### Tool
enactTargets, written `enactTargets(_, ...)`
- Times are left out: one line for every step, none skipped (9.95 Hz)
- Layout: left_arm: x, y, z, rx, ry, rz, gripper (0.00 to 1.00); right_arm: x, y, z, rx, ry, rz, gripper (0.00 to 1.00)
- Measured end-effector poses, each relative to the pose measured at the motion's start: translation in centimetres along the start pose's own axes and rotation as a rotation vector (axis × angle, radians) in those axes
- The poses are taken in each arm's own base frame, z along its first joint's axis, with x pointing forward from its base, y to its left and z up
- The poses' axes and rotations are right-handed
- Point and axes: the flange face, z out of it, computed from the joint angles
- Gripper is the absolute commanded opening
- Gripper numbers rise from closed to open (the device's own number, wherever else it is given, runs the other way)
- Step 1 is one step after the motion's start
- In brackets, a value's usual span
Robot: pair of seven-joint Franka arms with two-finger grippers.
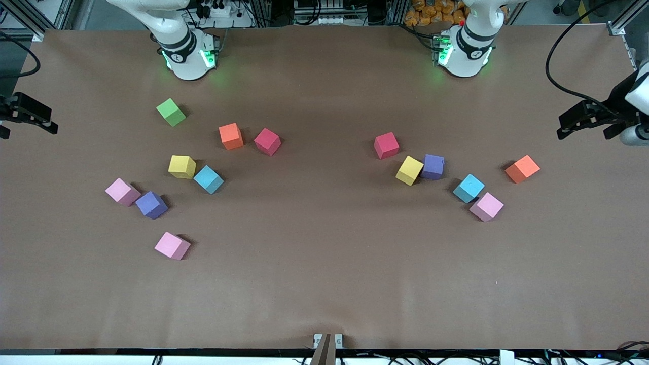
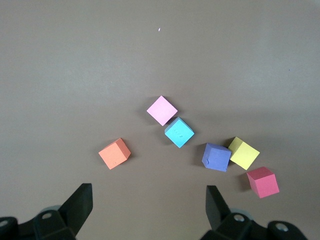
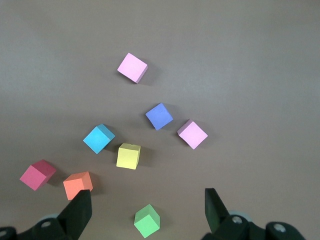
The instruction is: Form number 2 with 11 blocks
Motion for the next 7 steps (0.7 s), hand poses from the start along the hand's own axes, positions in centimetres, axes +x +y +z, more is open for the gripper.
enactTargets(0.2, 0.6, 0.6, -0.031, -0.015, -0.020, 1.00, 0.1, 0.0, 0.1, 0.000, -0.001, 0.000, 1.00)
enactTargets(0.3, 1.6, 1.2, -0.061, -0.033, -0.026, 1.00, 0.2, 0.0, 0.2, 0.000, 0.000, 0.000, 1.00)
enactTargets(0.3, 3.1, 2.0, -0.071, -0.056, -0.020, 1.00, 0.3, 0.0, 0.4, 0.000, 0.000, -0.001, 1.00)
enactTargets(0.0, 5.3, 3.4, -0.069, -0.088, -0.014, 1.00, 0.5, 0.0, 0.7, 0.002, -0.004, -0.002, 1.00)
enactTargets(-0.5, 8.1, 5.4, -0.063, -0.120, -0.016, 1.00, 0.8, -0.1, 1.1, 0.003, -0.009, -0.005, 1.00)
enactTargets(-1.1, 11.0, 7.6, -0.056, -0.141, -0.026, 1.00, 1.2, -0.3, 1.8, 0.005, -0.014, -0.009, 1.00)
enactTargets(-1.9, 13.5, 9.8, -0.047, -0.158, -0.036, 1.00, 1.7, -0.8, 3.0, 0.009, -0.026, -0.019, 1.00)
